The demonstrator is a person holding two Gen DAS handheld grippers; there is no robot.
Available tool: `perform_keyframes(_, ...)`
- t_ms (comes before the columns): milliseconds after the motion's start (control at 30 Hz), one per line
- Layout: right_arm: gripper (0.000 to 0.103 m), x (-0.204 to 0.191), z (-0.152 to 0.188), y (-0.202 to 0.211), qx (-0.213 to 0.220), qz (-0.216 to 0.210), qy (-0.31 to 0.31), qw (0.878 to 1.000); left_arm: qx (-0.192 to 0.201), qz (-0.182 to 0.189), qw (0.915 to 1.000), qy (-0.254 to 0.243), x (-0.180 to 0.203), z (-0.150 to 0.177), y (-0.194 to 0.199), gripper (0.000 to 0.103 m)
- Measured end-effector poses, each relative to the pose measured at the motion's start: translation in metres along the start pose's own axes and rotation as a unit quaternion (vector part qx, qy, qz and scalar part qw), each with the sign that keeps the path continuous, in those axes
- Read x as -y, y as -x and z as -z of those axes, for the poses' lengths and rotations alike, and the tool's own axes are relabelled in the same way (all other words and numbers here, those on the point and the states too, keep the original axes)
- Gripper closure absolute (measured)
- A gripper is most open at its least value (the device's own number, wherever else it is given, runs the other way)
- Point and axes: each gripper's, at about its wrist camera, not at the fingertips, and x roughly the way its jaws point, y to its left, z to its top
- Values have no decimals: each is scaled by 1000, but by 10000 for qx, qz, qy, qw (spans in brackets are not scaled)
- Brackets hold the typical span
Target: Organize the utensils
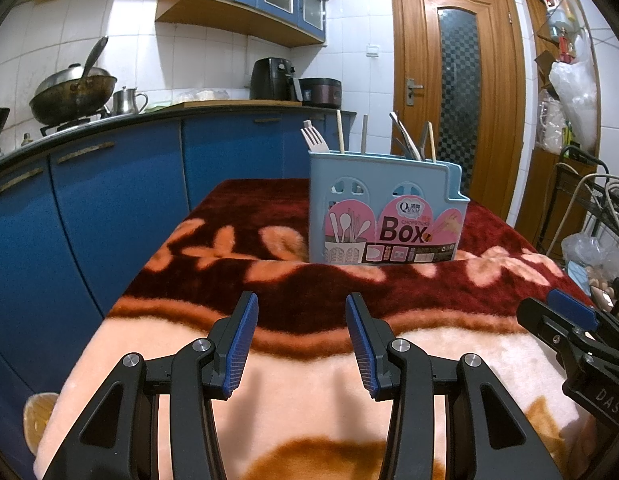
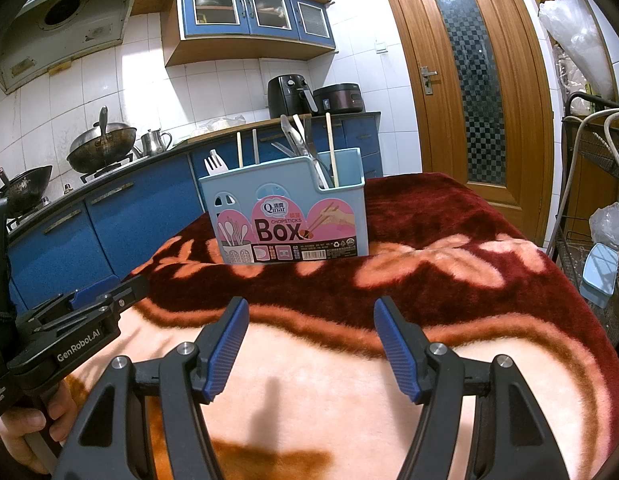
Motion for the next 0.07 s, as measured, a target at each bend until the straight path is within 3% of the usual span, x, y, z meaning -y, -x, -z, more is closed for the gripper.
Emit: perform_keyframes(67, 35, 0, 0, 0, 0, 2, -1, 10000, -8, 31, 10000, -7, 1, 0, 0, 56)
